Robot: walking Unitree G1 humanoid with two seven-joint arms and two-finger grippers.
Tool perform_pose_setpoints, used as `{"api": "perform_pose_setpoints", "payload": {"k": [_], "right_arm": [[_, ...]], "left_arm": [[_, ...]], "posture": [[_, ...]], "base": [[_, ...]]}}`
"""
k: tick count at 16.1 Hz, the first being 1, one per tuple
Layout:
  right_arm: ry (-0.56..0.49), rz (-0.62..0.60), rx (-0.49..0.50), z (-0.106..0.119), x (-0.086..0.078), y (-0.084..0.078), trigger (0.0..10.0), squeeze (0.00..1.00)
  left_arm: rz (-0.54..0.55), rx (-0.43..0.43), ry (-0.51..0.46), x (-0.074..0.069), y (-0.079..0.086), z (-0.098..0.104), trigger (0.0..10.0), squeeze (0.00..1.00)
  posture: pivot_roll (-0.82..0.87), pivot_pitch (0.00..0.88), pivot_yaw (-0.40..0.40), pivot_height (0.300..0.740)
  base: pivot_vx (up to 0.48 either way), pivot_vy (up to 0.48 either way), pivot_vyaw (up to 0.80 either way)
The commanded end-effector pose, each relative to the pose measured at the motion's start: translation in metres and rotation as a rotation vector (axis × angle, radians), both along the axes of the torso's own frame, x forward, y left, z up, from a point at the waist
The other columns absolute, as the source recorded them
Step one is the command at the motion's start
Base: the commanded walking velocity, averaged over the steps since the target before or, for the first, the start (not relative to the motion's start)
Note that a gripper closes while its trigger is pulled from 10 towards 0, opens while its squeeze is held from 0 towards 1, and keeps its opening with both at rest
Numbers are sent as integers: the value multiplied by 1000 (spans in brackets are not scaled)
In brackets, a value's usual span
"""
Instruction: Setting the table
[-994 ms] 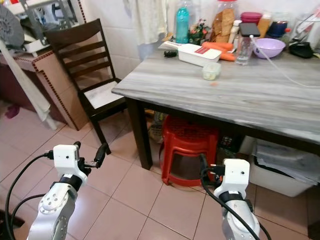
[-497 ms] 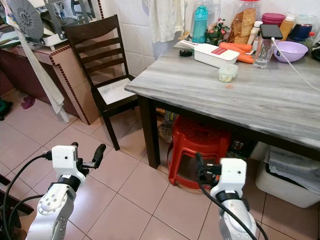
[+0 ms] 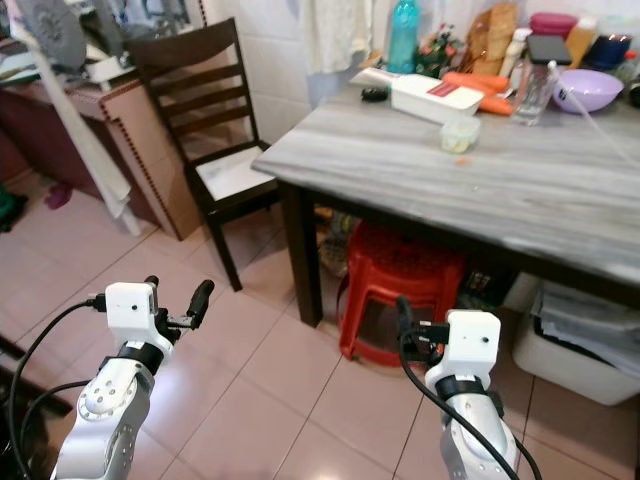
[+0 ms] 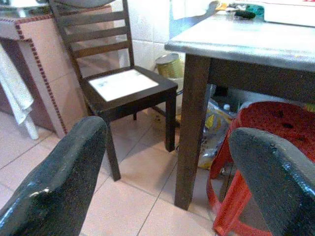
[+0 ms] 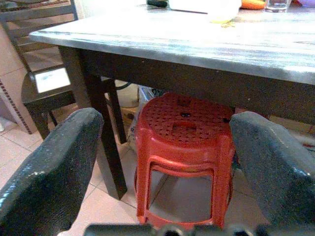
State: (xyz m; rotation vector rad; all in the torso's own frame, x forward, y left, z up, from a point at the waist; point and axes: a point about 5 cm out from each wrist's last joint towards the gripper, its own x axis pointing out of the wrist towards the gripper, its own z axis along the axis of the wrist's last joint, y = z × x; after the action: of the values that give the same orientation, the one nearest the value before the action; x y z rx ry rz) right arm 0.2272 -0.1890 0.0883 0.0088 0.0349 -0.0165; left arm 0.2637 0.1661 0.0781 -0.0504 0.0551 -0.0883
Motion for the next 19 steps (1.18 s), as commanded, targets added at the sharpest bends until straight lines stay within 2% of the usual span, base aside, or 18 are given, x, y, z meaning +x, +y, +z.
{"api": "perform_pose_setpoints", "payload": {"k": [1, 9, 15, 19], "right_arm": [[-25, 8, -1, 5, 1, 1, 10000, 0], [-15, -7, 3, 3, 0, 0, 10000, 0], [-16, -32, -2, 3, -1, -2, 10000, 0], [-13, -32, -3, 3, -1, -1, 10000, 0]], "left_arm": [[14, 13, 15, -1, 4, -2, 10000, 0], [6, 21, 14, 1, 5, -1, 10000, 0], [-48, -7, -14, 1, 4, 4, 10000, 0], [-66, -32, -30, 2, -1, 10, 10000, 0]], "posture": [[-51, 0, 90, 740], [-53, 0, 98, 740], [-54, 0, 103, 740], [-49, 0, 97, 740]], "base": [[-300, 0, 0], [-303, 0, 0], [0, 0, 0], [0, 0, -694]]}}
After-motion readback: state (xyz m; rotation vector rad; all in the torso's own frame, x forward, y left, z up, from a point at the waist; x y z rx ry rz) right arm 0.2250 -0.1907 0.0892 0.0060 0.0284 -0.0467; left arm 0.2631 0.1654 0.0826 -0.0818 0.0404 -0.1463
